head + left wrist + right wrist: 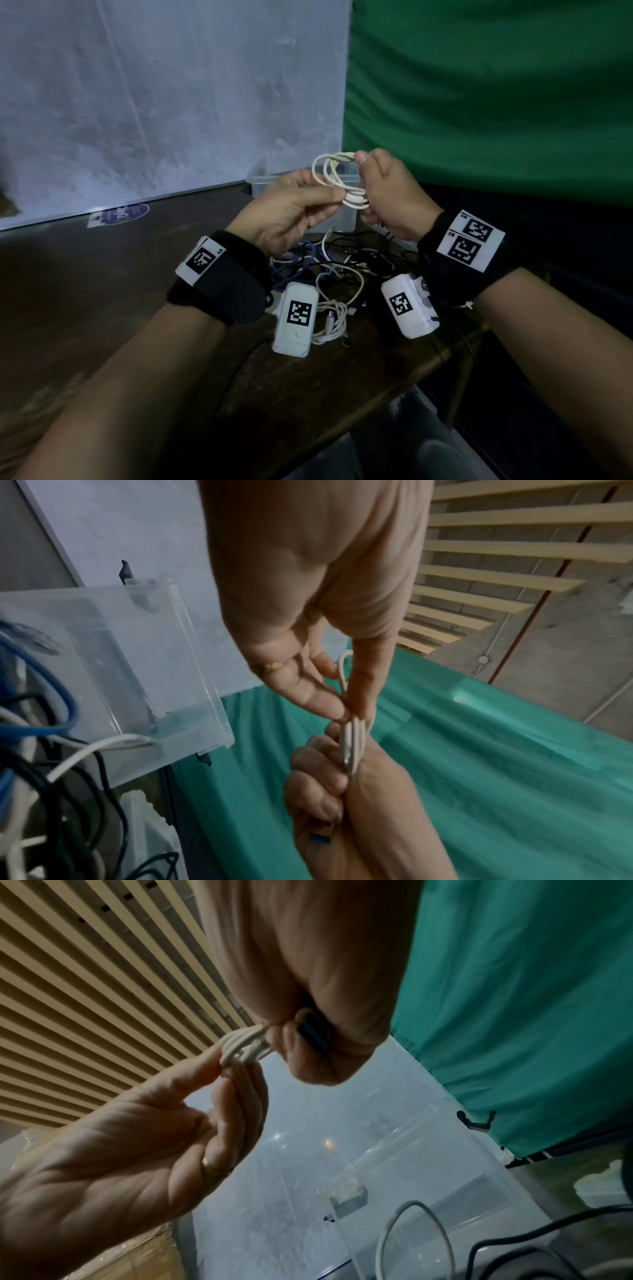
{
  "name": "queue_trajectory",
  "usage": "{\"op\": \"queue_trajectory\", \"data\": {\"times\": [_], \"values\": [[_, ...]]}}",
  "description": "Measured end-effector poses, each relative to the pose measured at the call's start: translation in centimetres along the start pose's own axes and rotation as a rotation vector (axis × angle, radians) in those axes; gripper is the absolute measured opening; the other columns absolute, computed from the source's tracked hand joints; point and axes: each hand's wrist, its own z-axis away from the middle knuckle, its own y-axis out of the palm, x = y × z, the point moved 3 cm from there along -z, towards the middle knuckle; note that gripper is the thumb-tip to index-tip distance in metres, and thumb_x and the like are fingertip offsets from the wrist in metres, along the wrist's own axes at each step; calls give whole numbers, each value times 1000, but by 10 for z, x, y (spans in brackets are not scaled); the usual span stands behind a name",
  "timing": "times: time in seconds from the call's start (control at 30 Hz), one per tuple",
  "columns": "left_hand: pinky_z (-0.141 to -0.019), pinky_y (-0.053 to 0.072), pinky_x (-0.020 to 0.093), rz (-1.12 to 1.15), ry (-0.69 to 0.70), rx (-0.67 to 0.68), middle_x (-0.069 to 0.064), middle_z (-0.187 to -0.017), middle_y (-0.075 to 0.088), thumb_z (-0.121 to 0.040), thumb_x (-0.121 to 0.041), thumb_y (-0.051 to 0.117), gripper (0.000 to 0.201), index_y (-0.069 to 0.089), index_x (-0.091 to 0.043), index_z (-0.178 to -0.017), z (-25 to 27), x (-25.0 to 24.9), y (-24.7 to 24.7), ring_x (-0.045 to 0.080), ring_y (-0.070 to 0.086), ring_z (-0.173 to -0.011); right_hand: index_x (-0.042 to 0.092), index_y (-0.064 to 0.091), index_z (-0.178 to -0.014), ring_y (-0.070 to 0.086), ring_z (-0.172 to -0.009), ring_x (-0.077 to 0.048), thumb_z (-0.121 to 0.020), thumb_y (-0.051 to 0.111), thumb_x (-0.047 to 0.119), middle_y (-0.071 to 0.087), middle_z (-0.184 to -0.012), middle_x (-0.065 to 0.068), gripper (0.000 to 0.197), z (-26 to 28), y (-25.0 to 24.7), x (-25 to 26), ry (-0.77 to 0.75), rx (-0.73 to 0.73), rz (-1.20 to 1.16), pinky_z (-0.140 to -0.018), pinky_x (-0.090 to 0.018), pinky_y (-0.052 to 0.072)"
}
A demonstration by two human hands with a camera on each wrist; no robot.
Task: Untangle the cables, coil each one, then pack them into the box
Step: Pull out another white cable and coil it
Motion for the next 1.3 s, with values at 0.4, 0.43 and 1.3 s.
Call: {"op": "queue_trajectory", "data": {"times": [0.4,0.43,1.3], "values": [[-59,53,18,42,-27,-77,5,-73,63,-87,6,51,17,57,-9,-83,-8,6,-4,9,61,-64,16,37,-86,38,-39,-7,-103,35,16,42,-60,-4,16,6,5,2,-1,139,-58,-40,-21,32],[-59,53,18,65,-17,-77,6,-74,62,-87,7,50,16,57,-8,-84,-9,6,-3,10,61,-64,16,37,-86,38,-38,-7,-103,35,16,41,-60,-4,16,6,5,1,0,137,-57,-40,-20,32],[-78,50,25,56,-30,201,-1,-88,71,-78,-14,58,22,60,-17,-100,4,0,-1,9,67,-83,14,44,-89,30,-41,-7,-102,39,20,47,-56,1,15,6,1,5,129,150,-230,-36,-15,23]]}}
